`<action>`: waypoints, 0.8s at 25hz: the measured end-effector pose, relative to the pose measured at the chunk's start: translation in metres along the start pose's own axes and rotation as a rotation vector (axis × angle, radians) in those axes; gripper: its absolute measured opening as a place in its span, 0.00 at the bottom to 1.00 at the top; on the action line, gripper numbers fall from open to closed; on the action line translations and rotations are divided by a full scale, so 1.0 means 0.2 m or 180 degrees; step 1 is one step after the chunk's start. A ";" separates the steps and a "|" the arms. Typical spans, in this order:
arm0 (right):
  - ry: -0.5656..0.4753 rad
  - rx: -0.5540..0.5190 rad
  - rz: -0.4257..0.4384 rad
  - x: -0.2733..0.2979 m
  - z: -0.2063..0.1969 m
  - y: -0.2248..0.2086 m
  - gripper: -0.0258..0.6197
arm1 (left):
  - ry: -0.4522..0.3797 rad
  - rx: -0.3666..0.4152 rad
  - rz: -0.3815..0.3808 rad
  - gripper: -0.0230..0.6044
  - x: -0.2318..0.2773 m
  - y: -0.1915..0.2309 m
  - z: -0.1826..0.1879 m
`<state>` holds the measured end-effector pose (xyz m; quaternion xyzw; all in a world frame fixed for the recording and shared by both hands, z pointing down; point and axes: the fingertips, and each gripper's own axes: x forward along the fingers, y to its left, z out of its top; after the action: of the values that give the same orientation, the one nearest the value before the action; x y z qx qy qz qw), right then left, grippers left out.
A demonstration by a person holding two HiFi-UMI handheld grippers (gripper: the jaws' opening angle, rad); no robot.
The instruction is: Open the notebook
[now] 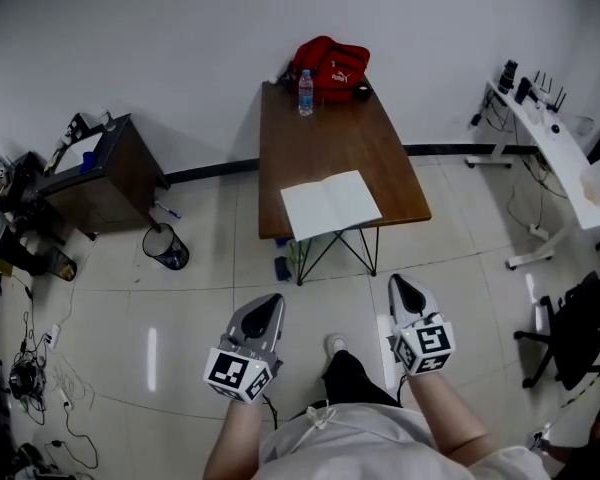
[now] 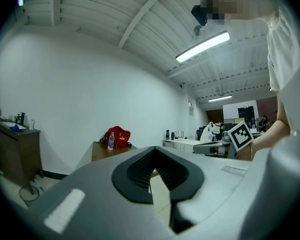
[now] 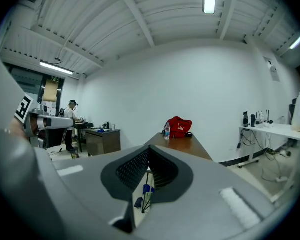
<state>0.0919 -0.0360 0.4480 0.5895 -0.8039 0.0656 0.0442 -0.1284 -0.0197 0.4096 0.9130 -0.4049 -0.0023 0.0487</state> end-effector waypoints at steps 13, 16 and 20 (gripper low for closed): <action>0.0219 -0.0046 0.0008 -0.37 -0.15 0.13 0.05 | 0.0100 -0.0098 -0.0092 0.05 -0.21 -0.27 -0.13; 0.0230 -0.0037 0.0063 -0.38 -0.14 0.13 0.05 | 0.0087 -0.0097 -0.0058 0.05 -0.20 -0.30 -0.11; 0.0225 -0.0048 0.0171 -0.36 -0.11 0.14 0.05 | 0.0078 -0.0017 -0.0124 0.05 -0.17 -0.38 -0.06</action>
<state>0.0872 0.0445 0.4584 0.5648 -0.8178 0.0815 0.0753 -0.0942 0.0576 0.4140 0.9206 -0.3864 0.0069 0.0561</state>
